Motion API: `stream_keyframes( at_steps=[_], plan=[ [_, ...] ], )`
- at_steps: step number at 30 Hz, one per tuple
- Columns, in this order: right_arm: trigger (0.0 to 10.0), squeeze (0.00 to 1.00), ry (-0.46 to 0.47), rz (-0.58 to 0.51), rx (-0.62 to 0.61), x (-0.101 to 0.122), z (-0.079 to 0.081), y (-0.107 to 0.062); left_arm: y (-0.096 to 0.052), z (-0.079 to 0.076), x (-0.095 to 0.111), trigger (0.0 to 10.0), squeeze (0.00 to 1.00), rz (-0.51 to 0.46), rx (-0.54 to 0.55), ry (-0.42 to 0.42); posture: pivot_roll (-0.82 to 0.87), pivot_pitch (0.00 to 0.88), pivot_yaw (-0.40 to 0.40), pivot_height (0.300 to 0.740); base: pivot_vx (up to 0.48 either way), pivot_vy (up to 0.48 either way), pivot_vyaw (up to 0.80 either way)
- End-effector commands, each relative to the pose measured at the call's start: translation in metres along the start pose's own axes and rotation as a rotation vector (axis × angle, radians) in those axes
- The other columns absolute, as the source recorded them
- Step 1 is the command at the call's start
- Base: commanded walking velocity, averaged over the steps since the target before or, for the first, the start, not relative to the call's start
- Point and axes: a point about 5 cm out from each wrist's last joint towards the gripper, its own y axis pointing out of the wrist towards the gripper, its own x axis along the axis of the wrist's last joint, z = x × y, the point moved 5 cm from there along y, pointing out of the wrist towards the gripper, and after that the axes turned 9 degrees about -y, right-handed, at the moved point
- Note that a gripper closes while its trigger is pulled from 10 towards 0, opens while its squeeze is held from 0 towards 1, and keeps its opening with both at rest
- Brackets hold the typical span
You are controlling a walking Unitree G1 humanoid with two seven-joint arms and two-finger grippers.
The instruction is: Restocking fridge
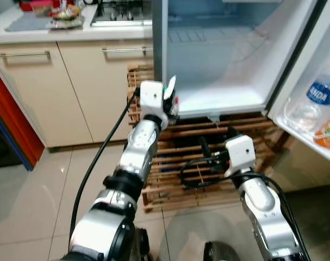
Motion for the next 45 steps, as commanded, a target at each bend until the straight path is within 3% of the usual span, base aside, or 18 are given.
stream_keyframes(
  at_steps=[1,4,6,24,27,30,33,36,45],
  plan=[
    [10.0,0.00,-0.001,-0.007,-0.041,0.004,-0.008,0.000,0.003,-0.009,0.004,10.0,0.00,-0.010,-0.046,0.020,-0.20,0.000,0.035,0.661,0.000,0.000,0.00],
    [10.0,0.00,0.003,0.020,-0.171,-0.001,-0.029,-0.003,0.005,-0.023,0.013,10.0,0.00,-0.056,-0.129,0.010,-0.20,0.000,0.035,0.661,0.234,0.000,0.00],
    [10.0,0.00,0.002,0.020,-0.172,-0.001,-0.029,-0.003,0.006,-0.023,0.014,10.0,0.00,-0.058,-0.128,0.005,-0.20,0.000,0.034,0.661,0.450,0.000,0.00],
    [10.0,0.00,-0.002,0.013,-0.153,0.000,-0.022,0.002,0.010,-0.031,0.016,10.0,0.00,-0.065,-0.167,0.012,-0.19,0.000,0.033,0.661,0.480,0.000,0.00],
    [10.0,0.00,-0.005,-0.009,-0.146,0.006,-0.020,0.004,0.011,-0.033,0.016,10.0,0.00,-0.065,-0.172,0.005,-0.19,0.000,0.034,0.661,0.480,0.000,0.00],
    [10.0,0.00,0.035,-0.117,-0.121,0.037,-0.019,0.007,0.012,-0.033,0.016,10.0,0.00,-0.061,-0.166,-0.028,-0.19,0.000,0.035,0.661,0.480,0.000,0.00],
    [10.0,0.00,0.050,-0.141,-0.107,0.047,-0.016,0.008,0.012,-0.033,0.017,10.0,0.00,-0.065,-0.156,-0.016,-0.19,0.000,0.037,0.661,0.480,0.000,0.00],
    [10.0,0.00,0.059,-0.127,-0.065,0.045,-0.008,0.007,0.017,-0.031,0.012,10.0,0.00,-0.026,-0.102,-0.042,-0.20,0.000,0.037,0.661,0.000,0.000,0.00],
    [10.0,0.00,0.057,-0.094,-0.042,0.041,-0.006,0.000,0.020,-0.038,-0.004,10.0,0.00,0.050,-0.059,-0.096,-0.22,0.000,0.036,0.661,0.000,0.000,0.00]
  ],
)
